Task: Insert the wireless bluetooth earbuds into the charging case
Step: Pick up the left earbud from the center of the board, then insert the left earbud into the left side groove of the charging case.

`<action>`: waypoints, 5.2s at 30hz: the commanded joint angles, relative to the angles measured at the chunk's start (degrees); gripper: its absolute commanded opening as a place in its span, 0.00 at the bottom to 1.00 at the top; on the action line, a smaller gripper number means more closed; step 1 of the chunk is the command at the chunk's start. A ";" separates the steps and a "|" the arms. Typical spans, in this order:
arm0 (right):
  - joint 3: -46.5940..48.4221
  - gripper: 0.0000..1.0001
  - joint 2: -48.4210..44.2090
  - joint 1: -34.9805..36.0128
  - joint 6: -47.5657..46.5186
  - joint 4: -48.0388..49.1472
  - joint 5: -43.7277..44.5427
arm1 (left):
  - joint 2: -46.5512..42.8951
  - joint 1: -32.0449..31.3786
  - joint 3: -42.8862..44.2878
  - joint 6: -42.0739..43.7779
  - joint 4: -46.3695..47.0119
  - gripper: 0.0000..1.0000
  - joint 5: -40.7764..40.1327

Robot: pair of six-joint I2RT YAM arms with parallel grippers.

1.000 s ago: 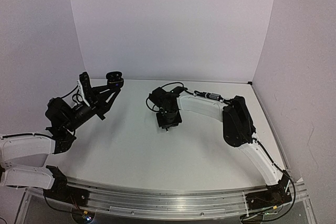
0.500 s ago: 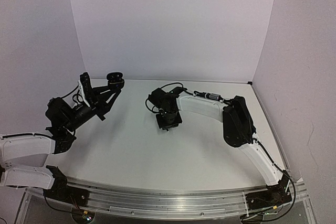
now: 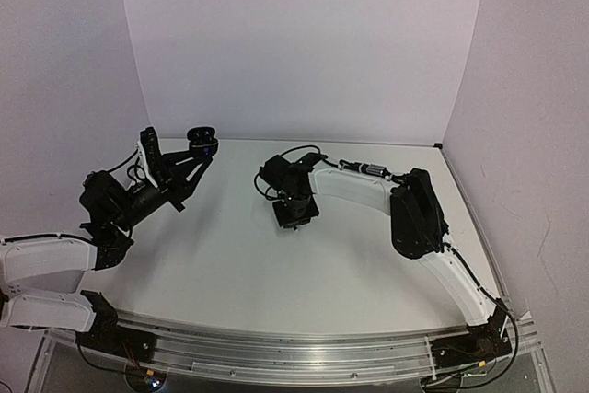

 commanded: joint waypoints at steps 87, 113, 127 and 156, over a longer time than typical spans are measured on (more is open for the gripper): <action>-27.98 0.00 -27.79 19.03 -22.43 96.29 -1.60 | 5.78 -0.71 2.29 12.22 22.33 0.00 -7.14; -33.22 0.07 -28.88 18.99 -29.48 98.65 -4.78 | 3.82 -0.01 2.41 6.54 20.83 0.00 -7.27; -32.02 0.17 -29.44 18.98 -31.20 98.74 -2.76 | 3.41 -0.01 1.81 7.41 20.03 0.00 -6.08; -28.61 0.29 -29.52 18.98 -34.45 95.16 -1.07 | 3.20 0.08 2.16 6.36 18.29 0.00 -3.89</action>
